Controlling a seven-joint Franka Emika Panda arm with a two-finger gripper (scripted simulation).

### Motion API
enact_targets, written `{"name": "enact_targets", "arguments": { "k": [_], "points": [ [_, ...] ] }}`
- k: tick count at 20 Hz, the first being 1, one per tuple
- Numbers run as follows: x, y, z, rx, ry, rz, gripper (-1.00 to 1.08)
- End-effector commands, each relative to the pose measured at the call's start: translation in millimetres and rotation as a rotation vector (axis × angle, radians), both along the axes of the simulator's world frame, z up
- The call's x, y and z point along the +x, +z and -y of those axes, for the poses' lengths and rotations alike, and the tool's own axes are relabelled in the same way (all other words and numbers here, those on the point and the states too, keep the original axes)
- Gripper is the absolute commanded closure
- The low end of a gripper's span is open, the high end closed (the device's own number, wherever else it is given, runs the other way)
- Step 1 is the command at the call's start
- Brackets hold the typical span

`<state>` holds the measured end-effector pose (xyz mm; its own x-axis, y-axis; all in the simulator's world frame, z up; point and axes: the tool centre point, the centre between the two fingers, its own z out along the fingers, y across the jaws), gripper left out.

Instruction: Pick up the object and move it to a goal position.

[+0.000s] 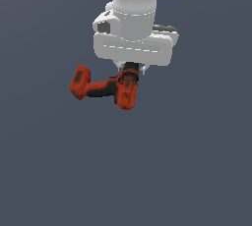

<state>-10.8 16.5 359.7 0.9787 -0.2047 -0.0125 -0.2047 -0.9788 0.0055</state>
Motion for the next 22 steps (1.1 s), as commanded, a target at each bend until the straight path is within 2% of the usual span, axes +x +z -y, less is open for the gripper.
{"name": "enact_targets", "arguments": {
  "k": [1, 11, 22],
  "points": [
    [-5, 32, 5, 0.0, 0.0, 0.008, 1.08],
    [-18, 107, 19, -0.001, 0.001, 0.008, 1.08],
    [-20, 126, 22, -0.001, 0.001, 0.008, 1.08]
  ]
}}
